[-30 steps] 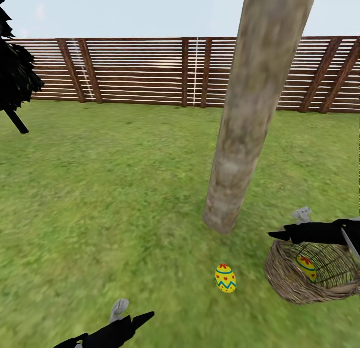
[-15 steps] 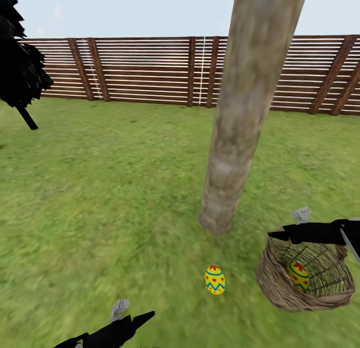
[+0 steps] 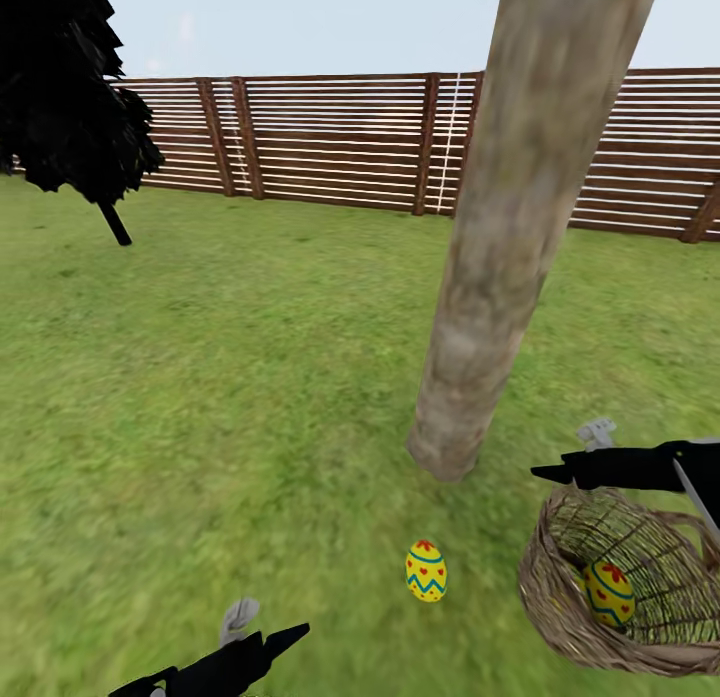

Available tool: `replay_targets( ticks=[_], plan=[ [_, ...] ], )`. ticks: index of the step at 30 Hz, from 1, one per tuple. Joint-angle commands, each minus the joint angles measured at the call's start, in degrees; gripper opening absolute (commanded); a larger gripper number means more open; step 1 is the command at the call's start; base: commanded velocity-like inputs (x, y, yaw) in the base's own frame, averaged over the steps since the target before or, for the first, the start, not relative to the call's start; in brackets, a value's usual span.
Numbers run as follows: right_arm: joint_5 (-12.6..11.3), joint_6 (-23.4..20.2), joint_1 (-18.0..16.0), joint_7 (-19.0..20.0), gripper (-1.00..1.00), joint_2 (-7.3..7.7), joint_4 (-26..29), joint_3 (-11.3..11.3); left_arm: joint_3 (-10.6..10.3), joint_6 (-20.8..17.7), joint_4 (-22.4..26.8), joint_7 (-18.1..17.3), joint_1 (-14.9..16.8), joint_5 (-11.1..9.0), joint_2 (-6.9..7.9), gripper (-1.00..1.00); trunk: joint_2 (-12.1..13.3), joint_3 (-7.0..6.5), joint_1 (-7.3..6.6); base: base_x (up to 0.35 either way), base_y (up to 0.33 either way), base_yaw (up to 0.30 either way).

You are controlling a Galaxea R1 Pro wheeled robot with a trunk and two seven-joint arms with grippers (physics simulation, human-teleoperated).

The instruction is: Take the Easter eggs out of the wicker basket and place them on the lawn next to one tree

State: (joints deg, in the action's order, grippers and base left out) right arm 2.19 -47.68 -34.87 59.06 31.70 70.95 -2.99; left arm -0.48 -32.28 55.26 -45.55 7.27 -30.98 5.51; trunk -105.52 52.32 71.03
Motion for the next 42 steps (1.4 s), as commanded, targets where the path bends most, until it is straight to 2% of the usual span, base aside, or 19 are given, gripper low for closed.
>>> replay_targets(
  ticks=[1,10,21,24,27,31,35,38,42],
  plan=[
    [0.2,-0.3,0.0,0.4,1.00,-0.03,-0.1,-0.1,0.0,-0.4,0.0,0.0,0.0,-0.4,0.03,1.00,0.0,0.05,-0.01,0.000,-0.298,0.143],
    [0.2,-0.3,0.0,0.4,1.00,-0.22,-0.7,0.3,0.0,-0.4,0.0,0.1,0.0,-0.4,0.03,1.00,0.0,0.05,-0.01,0.000,-0.298,0.041],
    [0.4,0.0,0.0,0.1,1.00,-0.24,-3.9,0.3,0.0,-0.4,0.0,0.1,0.0,-0.4,0.03,1.00,0.0,0.05,-0.01,0.000,-0.298,0.001],
    [1.3,0.0,0.0,0.0,1.00,-0.24,-4.5,0.3,0.0,-0.4,0.0,0.1,0.0,-0.4,0.03,1.00,0.0,0.05,-0.01,0.000,-0.298,0.000],
    [3.2,0.1,0.0,0.0,1.00,-0.73,-5.6,0.5,0.0,-0.4,0.0,0.1,0.0,-0.4,0.03,1.00,0.0,0.05,-0.01,0.000,-0.298,0.000],
    [6.4,0.2,0.0,-0.1,1.00,-2.93,-6.6,0.5,0.0,-0.4,0.0,0.1,0.0,-0.4,0.03,1.00,0.0,0.05,-0.01,0.000,-0.290,0.000],
    [11.5,0.2,0.0,-0.2,1.00,-5.66,-7.2,0.5,0.0,-0.5,0.0,0.0,0.0,-0.7,0.11,1.00,0.0,0.05,-0.01,0.000,-0.128,0.000],
    [16.1,0.3,0.0,-0.4,1.00,-8.33,-8.7,0.4,0.0,-0.5,-0.2,0.0,0.0,-0.8,0.27,1.00,0.0,0.05,-0.01,0.000,-0.038,0.000],
    [20.9,0.4,0.0,-0.7,1.00,-10.94,-10.7,0.5,0.1,-0.6,-0.4,0.0,0.0,-0.9,0.38,1.00,0.0,0.05,-0.01,0.000,-0.012,0.000]
  ],
)
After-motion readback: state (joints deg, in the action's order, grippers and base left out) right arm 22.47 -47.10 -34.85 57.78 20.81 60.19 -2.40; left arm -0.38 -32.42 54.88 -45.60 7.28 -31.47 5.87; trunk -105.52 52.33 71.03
